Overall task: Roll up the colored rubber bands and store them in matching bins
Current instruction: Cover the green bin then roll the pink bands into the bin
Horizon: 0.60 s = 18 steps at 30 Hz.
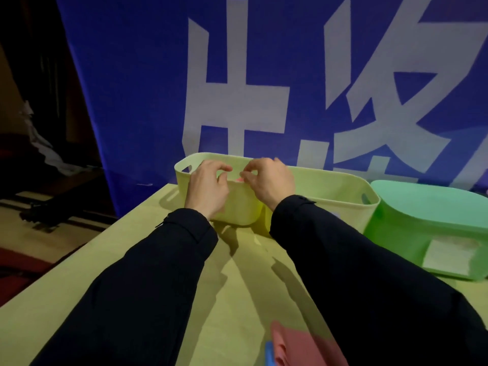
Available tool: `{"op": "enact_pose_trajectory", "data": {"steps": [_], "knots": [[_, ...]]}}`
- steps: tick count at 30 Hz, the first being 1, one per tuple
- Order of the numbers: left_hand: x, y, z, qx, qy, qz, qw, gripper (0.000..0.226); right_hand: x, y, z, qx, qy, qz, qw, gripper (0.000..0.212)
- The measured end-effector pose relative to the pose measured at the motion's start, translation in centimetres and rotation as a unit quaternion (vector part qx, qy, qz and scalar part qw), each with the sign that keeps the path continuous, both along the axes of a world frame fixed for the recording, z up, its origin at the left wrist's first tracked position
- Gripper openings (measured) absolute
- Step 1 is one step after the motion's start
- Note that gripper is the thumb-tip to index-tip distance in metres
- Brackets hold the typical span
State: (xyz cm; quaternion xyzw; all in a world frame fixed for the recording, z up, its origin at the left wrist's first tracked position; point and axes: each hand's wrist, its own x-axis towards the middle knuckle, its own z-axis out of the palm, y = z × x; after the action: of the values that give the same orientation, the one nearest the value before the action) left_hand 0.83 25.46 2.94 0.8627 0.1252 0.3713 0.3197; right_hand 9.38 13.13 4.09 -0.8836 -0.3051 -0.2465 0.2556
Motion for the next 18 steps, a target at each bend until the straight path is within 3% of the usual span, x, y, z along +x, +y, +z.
{"op": "enact_pose_trajectory", "data": {"steps": [4, 8, 15, 18], "knots": [[-1.5, -0.1, -0.2, -0.024, -0.006, -0.003, 1.000, 0.020, -1.6, -1.1, 0.1, -0.009, -0.038, 0.027, 0.999, 0.025], [-3.6, -2.5, 0.8, -0.061, 0.013, -0.036, 0.997, 0.020, -4.9, -3.5, 0.8, -0.019, 0.000, 0.055, 0.998, 0.027], [-8.2, -9.1, 0.1, -0.003, 0.170, -0.111, 0.979, 0.016, -10.2, -10.9, -0.7, -0.046, 0.090, 0.063, 0.993, 0.020], [-10.2, -11.2, -0.7, 0.019, 0.304, -0.128, 0.944, 0.020, -11.7, -13.4, -2.3, -0.085, 0.109, 0.059, 0.989, 0.016]]}}
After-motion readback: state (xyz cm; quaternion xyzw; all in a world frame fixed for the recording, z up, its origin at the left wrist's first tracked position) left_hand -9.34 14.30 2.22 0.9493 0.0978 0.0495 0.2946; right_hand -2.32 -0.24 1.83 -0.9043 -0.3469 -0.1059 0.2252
